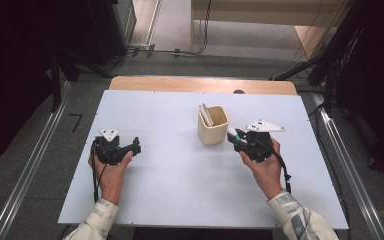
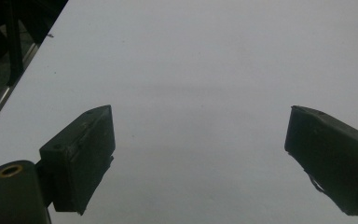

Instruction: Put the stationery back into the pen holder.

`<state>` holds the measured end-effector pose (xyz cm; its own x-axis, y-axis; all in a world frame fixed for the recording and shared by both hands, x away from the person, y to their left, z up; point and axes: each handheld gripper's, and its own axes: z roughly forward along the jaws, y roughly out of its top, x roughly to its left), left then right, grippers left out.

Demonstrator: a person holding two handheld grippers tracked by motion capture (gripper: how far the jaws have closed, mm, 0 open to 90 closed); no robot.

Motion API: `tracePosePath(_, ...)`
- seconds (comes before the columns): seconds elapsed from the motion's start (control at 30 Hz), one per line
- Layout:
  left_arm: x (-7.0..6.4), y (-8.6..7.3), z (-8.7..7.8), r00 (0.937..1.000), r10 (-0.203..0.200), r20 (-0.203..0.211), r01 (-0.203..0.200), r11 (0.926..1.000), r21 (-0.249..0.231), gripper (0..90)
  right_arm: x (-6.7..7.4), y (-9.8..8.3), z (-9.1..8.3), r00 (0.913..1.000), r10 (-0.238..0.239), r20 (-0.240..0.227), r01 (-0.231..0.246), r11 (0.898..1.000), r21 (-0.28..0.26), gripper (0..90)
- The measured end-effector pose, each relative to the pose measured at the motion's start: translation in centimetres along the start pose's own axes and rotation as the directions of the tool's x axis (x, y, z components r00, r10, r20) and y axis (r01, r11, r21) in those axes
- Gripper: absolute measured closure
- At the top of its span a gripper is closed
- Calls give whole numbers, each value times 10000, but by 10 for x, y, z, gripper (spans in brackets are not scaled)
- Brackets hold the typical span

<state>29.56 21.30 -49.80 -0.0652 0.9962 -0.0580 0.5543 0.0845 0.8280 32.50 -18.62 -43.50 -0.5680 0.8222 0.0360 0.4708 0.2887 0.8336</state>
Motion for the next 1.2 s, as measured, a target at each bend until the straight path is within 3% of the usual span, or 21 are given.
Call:
tracePosePath(0.67, 1, 0, 0, 10000, -71, -15, 71, 10000, -49, 94, 1, 45, 14, 9999, 160, -54, -162, 9992, -366, 631)
tracePosePath(1.2, 3, 1, 0, 10000, -70, -6, 70, 10000, -30, 94, 5, 83, 33, 9999, -19, 157, 28, 9985, -541, 631)
